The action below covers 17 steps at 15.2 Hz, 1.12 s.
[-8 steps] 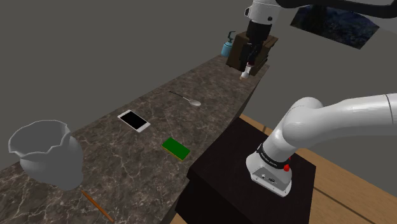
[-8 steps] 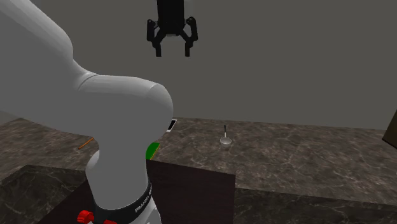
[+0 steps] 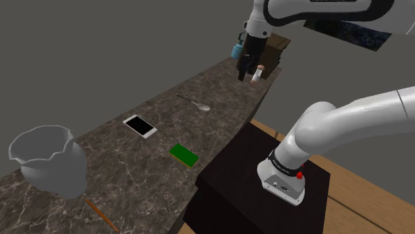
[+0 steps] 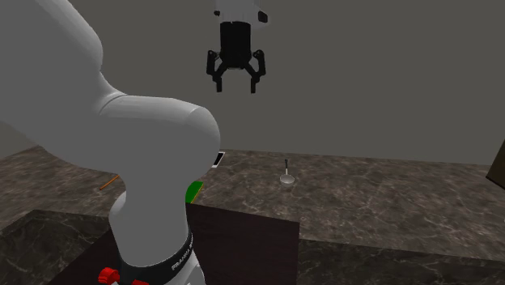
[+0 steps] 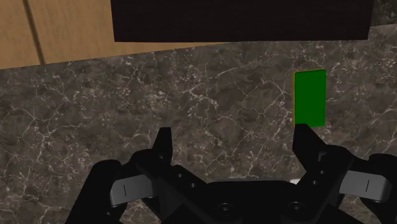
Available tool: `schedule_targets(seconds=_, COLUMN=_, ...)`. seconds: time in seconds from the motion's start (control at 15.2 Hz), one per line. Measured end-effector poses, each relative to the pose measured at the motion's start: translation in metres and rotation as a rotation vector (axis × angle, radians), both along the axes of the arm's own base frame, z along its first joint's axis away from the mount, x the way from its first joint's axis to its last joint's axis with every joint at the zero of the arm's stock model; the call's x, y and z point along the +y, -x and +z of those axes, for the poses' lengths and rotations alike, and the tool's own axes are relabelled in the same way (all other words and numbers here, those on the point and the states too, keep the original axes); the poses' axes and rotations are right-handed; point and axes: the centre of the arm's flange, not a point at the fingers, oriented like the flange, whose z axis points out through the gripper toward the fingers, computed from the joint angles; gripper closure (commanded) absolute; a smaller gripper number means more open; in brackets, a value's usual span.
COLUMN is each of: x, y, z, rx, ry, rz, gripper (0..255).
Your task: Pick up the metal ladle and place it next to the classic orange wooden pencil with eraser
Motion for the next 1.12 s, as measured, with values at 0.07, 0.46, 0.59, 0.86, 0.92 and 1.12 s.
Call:
schedule_targets(seconds=0.07, x=-0.004, y=-0.008, z=-0.009, rx=-0.002, ry=-0.003, rz=0.002, gripper=0)
schedule_targets(seconds=0.46, x=-0.033, y=-0.056, z=-0.069, rx=-0.012, ry=-0.023, rz=0.013, gripper=0)
schedule_targets(seconds=0.59, x=-0.040, y=-0.071, z=-0.088, rx=-0.016, ry=-0.030, rz=0.017, gripper=0)
schedule_targets(seconds=0.86, x=-0.060, y=-0.105, z=-0.127, rx=-0.022, ry=-0.043, rz=0.024, gripper=0)
schedule_targets(seconds=0.92, x=-0.062, y=-0.115, z=-0.136, rx=-0.024, ry=-0.046, rz=0.026, gripper=0)
schedule_targets(seconds=1.12, x=-0.077, y=-0.137, z=-0.163, rx=-0.030, ry=-0.056, rz=0.032, gripper=0)
